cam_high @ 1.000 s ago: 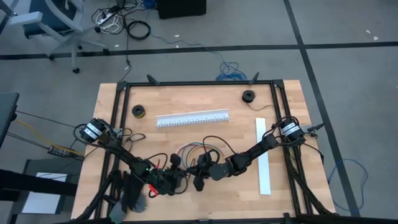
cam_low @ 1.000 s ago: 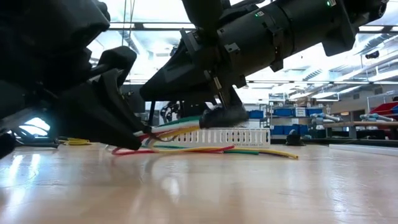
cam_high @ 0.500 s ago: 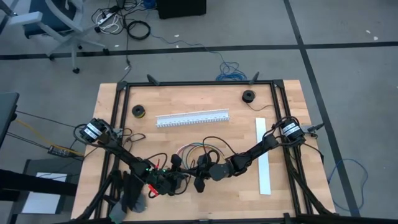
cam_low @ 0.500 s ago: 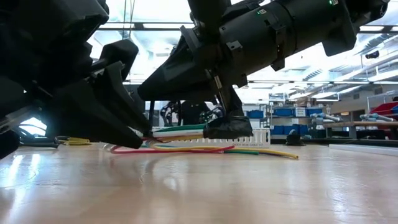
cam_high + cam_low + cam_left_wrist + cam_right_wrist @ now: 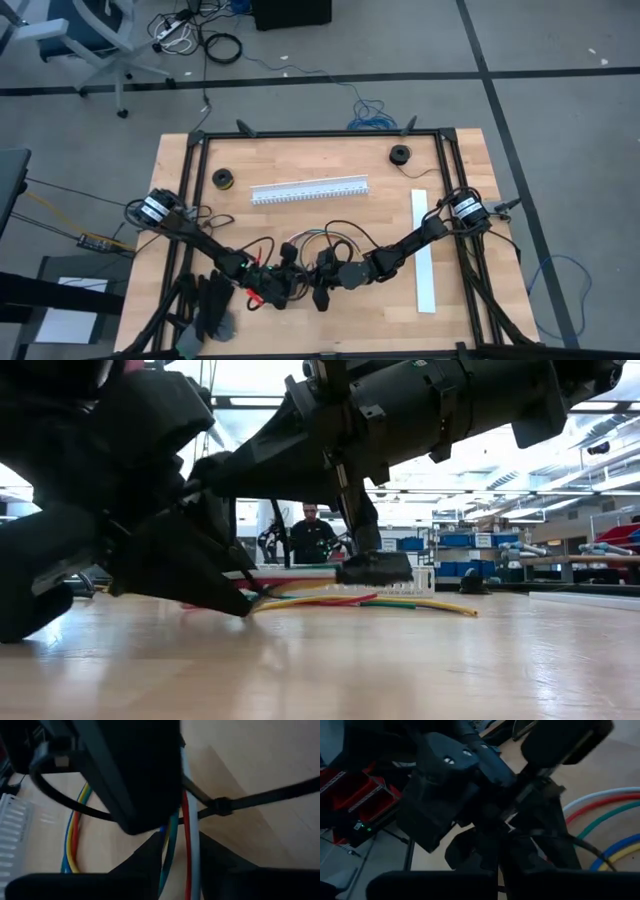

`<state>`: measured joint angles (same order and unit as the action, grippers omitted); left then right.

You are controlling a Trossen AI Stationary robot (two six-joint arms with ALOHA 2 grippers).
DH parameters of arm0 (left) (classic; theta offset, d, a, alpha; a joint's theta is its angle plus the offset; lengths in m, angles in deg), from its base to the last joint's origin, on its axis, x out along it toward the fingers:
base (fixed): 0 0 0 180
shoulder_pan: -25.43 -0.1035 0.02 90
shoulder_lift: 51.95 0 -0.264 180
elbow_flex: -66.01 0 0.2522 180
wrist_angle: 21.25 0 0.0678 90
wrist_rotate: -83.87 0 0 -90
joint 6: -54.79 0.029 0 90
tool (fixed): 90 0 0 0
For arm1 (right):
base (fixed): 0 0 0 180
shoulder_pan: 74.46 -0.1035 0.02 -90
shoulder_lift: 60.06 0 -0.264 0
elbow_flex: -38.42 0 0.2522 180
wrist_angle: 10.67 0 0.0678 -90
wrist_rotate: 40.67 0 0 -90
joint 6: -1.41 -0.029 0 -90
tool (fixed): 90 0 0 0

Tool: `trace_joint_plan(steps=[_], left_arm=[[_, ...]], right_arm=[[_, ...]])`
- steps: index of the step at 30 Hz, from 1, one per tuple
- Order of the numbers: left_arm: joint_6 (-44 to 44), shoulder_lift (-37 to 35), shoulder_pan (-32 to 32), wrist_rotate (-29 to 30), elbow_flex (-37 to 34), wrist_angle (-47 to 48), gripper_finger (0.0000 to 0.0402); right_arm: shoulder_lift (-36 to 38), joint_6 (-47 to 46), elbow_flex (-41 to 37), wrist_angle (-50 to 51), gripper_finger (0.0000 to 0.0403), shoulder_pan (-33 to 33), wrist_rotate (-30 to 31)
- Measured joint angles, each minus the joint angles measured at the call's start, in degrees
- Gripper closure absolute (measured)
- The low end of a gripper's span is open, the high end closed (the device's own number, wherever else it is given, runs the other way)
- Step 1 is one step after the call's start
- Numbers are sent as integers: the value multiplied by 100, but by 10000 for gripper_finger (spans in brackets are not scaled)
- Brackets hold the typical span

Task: Ziptie cables
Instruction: Insert zip tie on the cable wire

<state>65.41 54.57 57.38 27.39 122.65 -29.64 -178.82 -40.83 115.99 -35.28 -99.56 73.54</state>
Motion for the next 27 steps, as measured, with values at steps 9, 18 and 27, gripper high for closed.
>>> trace_joint_plan(steps=[9, 18, 27], left_arm=[[-373, 160, -180, -326, 0, -394, 399], [-647, 164, -195, -726, 5, -266, 401], [-688, 164, -195, -855, 7, -304, 401]], right_arm=[[0, -11, 0, 29, 402, -22, -46], [0, 199, 0, 599, 370, -161, -301], [0, -9, 2, 714, 287, -190, -299]])
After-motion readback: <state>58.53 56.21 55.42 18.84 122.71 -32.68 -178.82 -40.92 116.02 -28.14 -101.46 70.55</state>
